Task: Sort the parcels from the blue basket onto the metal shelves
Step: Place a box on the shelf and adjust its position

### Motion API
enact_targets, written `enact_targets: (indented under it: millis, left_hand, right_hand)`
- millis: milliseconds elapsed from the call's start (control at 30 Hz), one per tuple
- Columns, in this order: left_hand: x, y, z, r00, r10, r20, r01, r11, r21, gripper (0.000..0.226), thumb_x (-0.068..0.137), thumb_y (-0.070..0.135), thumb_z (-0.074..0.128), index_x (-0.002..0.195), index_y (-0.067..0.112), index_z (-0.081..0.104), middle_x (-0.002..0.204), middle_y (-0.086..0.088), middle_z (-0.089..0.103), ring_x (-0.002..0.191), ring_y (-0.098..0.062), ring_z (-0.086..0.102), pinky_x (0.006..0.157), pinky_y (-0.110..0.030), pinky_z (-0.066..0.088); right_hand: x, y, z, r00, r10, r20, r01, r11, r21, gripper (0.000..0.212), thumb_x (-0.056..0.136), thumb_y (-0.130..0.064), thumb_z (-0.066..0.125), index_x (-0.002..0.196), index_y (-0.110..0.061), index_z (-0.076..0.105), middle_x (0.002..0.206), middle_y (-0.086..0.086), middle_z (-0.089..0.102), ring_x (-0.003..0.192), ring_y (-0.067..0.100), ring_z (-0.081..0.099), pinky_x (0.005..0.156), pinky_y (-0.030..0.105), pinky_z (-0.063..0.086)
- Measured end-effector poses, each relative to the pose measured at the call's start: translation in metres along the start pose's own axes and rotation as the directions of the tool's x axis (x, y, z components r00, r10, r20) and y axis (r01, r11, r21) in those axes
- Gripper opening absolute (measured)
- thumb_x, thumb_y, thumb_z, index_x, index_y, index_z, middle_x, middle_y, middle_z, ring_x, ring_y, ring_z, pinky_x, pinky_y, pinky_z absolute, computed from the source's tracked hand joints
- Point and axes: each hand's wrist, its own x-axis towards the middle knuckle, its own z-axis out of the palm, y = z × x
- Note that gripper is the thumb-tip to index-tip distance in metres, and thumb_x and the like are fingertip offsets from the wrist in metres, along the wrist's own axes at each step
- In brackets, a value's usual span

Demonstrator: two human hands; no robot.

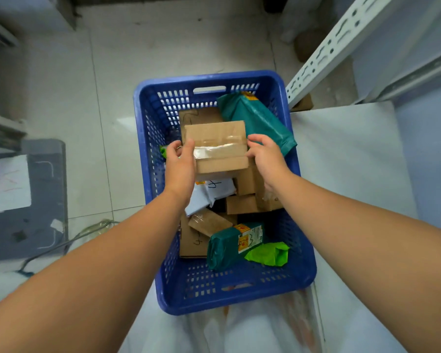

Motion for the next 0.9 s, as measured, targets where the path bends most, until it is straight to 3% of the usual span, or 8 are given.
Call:
enact_targets:
  millis: [100, 167, 300, 500, 600, 667, 733, 900]
  left_hand:
    - [-0.011, 0.007, -0.004, 0.999, 0.025, 0.041, -0.027, 0.999, 0.039, 0.048, 0.096, 0.034, 0.049, 0.140, 0.021, 0.034, 0.127, 0.006, 0.046, 0.107, -0.011, 0.046, 0.079, -0.022, 0.040]
    - [-0.015, 0.005, -0.009, 0.996, 0.048, 0.076, -0.056, 0.992, 0.109, 0.052, 0.092, 0.025, 0.055, 0.139, 0.022, 0.032, 0.132, 0.003, 0.044, 0.110, -0.013, 0.048, 0.083, -0.025, 0.043]
    - [-0.024, -0.005, -0.023, 0.988, 0.087, 0.128, -0.128, 0.927, 0.354, 0.070, 0.078, 0.028, 0.065, 0.140, 0.030, 0.032, 0.138, -0.002, 0.038, 0.120, -0.022, 0.045, 0.101, -0.044, 0.044]
    - [-0.034, -0.020, -0.030, 0.993, -0.085, 0.079, 0.062, 0.966, 0.252, 0.078, 0.086, 0.044, 0.059, 0.148, 0.034, 0.012, 0.146, -0.004, 0.036, 0.127, -0.027, 0.041, 0.103, -0.046, 0.040]
    - [-0.043, -0.027, -0.024, 0.983, -0.169, 0.071, 0.129, 0.911, 0.391, 0.093, 0.075, 0.068, 0.058, 0.148, 0.040, 0.008, 0.149, -0.007, 0.022, 0.134, -0.035, 0.029, 0.108, -0.054, 0.030]
    - [-0.048, -0.033, -0.021, 0.980, -0.179, 0.091, 0.115, 0.872, 0.476, 0.096, 0.073, 0.071, 0.059, 0.148, 0.040, 0.008, 0.149, -0.007, 0.017, 0.134, -0.036, 0.027, 0.109, -0.051, 0.030]
    - [-0.051, -0.039, -0.021, 0.977, -0.184, 0.111, 0.106, 0.862, 0.496, 0.104, 0.071, 0.070, 0.063, 0.149, 0.038, 0.003, 0.148, -0.008, 0.016, 0.134, -0.034, 0.026, 0.108, -0.047, 0.030]
    - [-0.056, -0.051, -0.023, 0.980, -0.187, 0.075, 0.132, 0.877, 0.462, 0.095, 0.079, 0.068, 0.054, 0.152, 0.028, 0.006, 0.155, -0.010, 0.015, 0.138, -0.033, 0.027, 0.111, -0.050, 0.030]
  right_hand:
    - [-0.012, -0.004, -0.006, 1.000, 0.005, 0.002, -0.005, 1.000, 0.011, 0.050, 0.085, 0.011, 0.044, 0.130, -0.008, 0.052, 0.134, 0.004, 0.055, 0.108, 0.013, 0.053, 0.077, 0.013, 0.046]
    - [-0.019, -0.002, -0.009, 1.000, 0.019, -0.003, -0.018, 0.999, 0.038, 0.051, 0.085, 0.012, 0.042, 0.129, -0.011, 0.051, 0.136, 0.006, 0.053, 0.116, 0.020, 0.056, 0.088, 0.024, 0.049]
    - [-0.035, 0.003, -0.009, 0.996, 0.084, 0.011, -0.084, 0.991, 0.106, 0.054, 0.088, 0.013, 0.041, 0.133, -0.016, 0.048, 0.143, 0.011, 0.044, 0.108, 0.025, 0.063, 0.084, 0.026, 0.051]
    - [-0.054, 0.013, 0.000, 0.948, 0.300, 0.108, -0.319, 0.893, 0.318, 0.044, 0.094, 0.008, 0.040, 0.137, 0.000, 0.045, 0.106, 0.015, 0.056, 0.084, 0.015, 0.059, 0.063, 0.021, 0.051]
    - [-0.061, 0.022, 0.007, 0.938, 0.323, 0.126, -0.318, 0.946, -0.063, 0.046, 0.094, 0.000, 0.041, 0.138, -0.011, 0.049, 0.098, 0.006, 0.057, 0.078, 0.013, 0.054, 0.066, 0.022, 0.046]
    - [-0.066, 0.033, 0.010, 0.940, 0.303, 0.157, -0.258, 0.933, -0.252, 0.053, 0.093, 0.000, 0.041, 0.143, -0.018, 0.044, 0.126, 0.007, 0.055, 0.110, 0.022, 0.051, 0.092, 0.037, 0.041]
    - [-0.072, 0.043, 0.012, 0.928, 0.336, 0.161, -0.294, 0.926, -0.236, 0.055, 0.092, -0.006, 0.046, 0.145, -0.022, 0.039, 0.141, 0.006, 0.044, 0.124, 0.027, 0.040, 0.100, 0.045, 0.034]
    - [-0.074, 0.070, 0.008, 0.909, 0.411, 0.073, -0.400, 0.908, -0.127, 0.079, 0.086, -0.037, 0.065, 0.148, -0.030, 0.017, 0.137, 0.006, 0.046, 0.117, 0.029, 0.050, 0.083, 0.041, 0.045]
